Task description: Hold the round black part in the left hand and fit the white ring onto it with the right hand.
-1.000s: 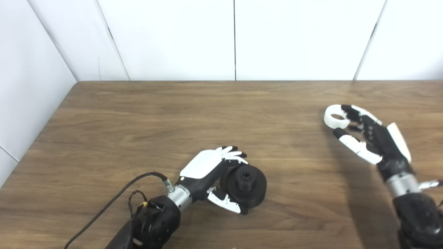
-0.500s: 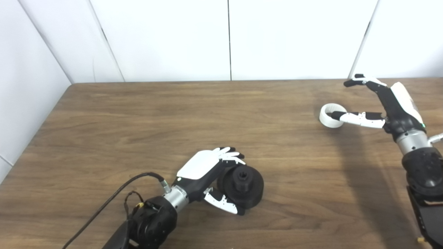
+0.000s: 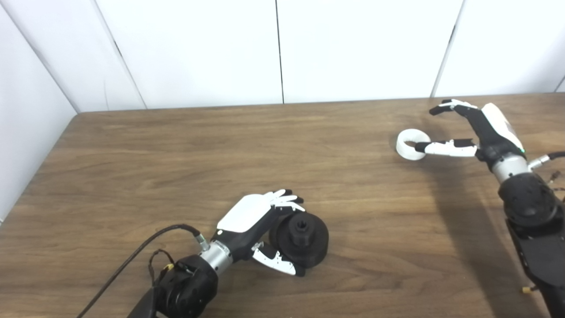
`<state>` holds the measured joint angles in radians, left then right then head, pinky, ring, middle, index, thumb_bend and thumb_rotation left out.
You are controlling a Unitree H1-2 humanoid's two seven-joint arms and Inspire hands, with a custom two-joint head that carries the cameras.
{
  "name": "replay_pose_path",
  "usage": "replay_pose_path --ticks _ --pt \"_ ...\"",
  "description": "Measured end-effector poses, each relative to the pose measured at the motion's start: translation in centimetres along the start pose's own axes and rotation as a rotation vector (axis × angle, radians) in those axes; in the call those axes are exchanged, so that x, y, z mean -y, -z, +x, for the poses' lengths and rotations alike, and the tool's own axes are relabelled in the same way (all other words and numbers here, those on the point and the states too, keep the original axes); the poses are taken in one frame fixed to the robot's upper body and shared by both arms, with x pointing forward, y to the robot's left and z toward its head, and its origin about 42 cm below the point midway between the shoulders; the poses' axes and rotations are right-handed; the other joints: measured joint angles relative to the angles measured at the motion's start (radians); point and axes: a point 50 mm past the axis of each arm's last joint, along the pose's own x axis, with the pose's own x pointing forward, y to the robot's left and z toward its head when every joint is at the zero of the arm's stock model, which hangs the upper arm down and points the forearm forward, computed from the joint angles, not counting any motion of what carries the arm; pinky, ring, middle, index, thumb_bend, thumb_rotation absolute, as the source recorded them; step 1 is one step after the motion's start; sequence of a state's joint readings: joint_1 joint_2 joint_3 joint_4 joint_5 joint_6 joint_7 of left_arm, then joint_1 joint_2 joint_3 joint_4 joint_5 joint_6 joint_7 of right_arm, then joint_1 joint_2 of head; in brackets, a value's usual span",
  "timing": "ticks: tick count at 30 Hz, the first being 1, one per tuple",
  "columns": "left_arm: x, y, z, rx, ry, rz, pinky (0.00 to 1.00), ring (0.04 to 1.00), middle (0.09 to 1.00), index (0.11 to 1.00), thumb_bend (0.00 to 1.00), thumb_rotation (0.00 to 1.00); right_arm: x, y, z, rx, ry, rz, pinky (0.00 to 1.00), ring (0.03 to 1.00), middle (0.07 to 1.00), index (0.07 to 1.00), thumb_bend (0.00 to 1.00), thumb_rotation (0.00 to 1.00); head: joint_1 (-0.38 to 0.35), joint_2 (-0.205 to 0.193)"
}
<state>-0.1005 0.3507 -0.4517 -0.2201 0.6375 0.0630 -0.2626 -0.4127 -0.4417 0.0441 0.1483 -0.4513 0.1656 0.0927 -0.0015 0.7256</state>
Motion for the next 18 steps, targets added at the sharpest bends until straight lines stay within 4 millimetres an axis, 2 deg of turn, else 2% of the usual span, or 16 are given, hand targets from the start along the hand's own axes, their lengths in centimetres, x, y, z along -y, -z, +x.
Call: replay_pose_path --ticks 18 --pt "0.1 0.1 -0.1 -0.009 -0.002 -0.009 0.97 0.970 0.898 0.597 0.83 0.30 -1.4 0.5 2.0 -0.025 -0.067 -0.033 0.87 0.950 0.890 0.747 0.98 0.43 0.005 -0.002"
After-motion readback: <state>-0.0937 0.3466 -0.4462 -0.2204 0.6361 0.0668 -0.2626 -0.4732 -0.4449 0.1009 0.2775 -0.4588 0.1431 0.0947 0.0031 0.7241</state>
